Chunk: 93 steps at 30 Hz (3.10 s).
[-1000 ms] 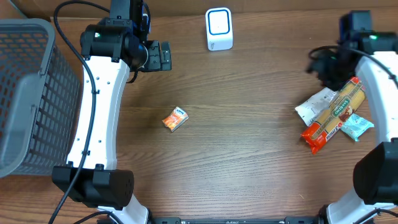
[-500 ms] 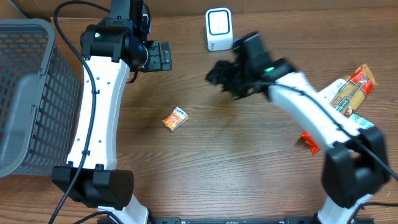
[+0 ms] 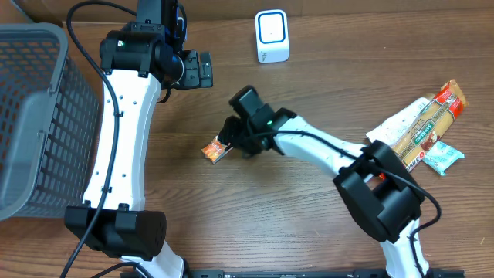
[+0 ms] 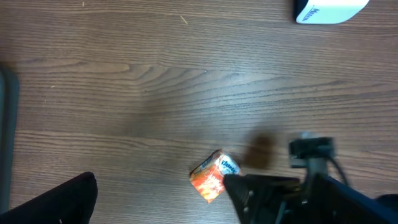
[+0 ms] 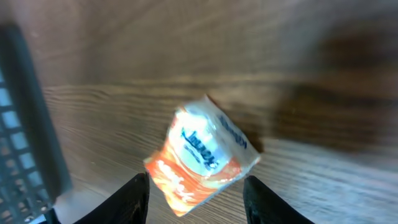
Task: Scan the item barcode
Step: 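Reach the right gripper to the Kleenex pack and grasp it, then lift the Kleenex pack toward the scanner with the right gripper, then hold the Kleenex pack under the white scanner with the right gripper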
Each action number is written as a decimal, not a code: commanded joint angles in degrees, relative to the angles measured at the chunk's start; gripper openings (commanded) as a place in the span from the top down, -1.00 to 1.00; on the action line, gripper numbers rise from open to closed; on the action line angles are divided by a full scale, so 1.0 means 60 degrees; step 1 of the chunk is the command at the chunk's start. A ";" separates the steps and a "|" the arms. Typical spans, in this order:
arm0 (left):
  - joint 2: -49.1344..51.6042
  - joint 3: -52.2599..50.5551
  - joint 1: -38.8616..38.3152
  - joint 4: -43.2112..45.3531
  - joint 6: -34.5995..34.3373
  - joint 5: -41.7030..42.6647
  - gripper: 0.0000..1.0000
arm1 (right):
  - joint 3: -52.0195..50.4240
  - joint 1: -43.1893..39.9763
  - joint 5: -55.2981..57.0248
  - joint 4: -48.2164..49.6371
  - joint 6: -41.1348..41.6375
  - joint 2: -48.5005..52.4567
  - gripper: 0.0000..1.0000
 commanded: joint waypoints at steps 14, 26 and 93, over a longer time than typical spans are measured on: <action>0.0073 -0.0025 0.0022 -0.0004 -0.0066 -0.0087 -1.00 | -0.0069 0.0412 0.0353 -0.0069 -0.0215 0.0761 0.78; 0.0073 -0.0025 0.0022 -0.0004 -0.0066 -0.0087 -0.99 | 0.1337 -0.0882 -0.1945 -0.3191 -0.7774 0.0178 0.88; 0.0073 -0.0025 0.0022 0.0000 -0.0066 -0.0087 -1.00 | 0.2095 -0.4069 -0.1566 -0.5526 -0.8062 -0.2517 0.93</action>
